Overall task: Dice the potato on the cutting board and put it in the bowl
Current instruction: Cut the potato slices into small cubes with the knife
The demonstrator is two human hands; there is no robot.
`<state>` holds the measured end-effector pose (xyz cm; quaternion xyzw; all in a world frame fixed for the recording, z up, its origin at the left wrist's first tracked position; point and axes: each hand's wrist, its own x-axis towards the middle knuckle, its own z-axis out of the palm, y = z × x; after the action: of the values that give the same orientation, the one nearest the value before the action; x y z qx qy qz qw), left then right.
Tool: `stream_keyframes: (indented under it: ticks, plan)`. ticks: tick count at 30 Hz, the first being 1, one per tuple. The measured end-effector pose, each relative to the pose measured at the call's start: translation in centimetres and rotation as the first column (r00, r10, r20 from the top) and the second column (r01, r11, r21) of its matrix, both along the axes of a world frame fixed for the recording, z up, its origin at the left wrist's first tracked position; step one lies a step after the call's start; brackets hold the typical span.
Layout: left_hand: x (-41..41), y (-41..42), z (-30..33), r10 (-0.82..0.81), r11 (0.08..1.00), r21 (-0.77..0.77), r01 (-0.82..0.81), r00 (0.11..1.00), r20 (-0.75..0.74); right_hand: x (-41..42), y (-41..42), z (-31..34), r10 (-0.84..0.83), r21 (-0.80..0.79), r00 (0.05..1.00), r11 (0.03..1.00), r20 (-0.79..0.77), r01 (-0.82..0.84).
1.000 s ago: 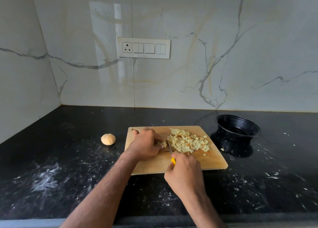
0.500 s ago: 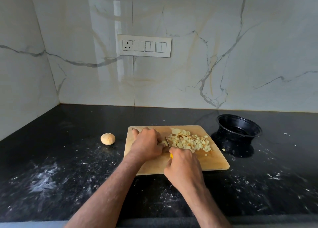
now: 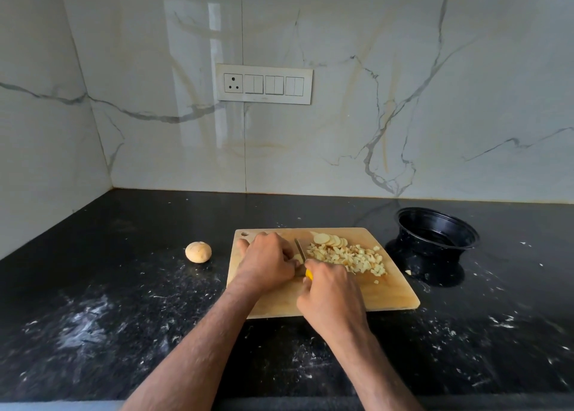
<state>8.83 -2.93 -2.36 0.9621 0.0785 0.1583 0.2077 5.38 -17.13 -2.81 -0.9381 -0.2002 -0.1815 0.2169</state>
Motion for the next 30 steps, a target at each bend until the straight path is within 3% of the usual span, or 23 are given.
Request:
stream_keyframes:
  ticks: [17,30]
  plan:
    - [0.1,-0.6,0.2,0.031,0.995,-0.095,-0.033,0.999,-0.017,0.0,-0.8,-0.2,0.087,-0.049,0.996,0.995,-0.038,-0.088]
    - [-0.2,0.8,0.0,0.0,0.999,-0.052,0.001,1.0,0.015,-1.5,-2.7,-1.5,0.036,0.099,0.999,0.994,0.036,-0.039]
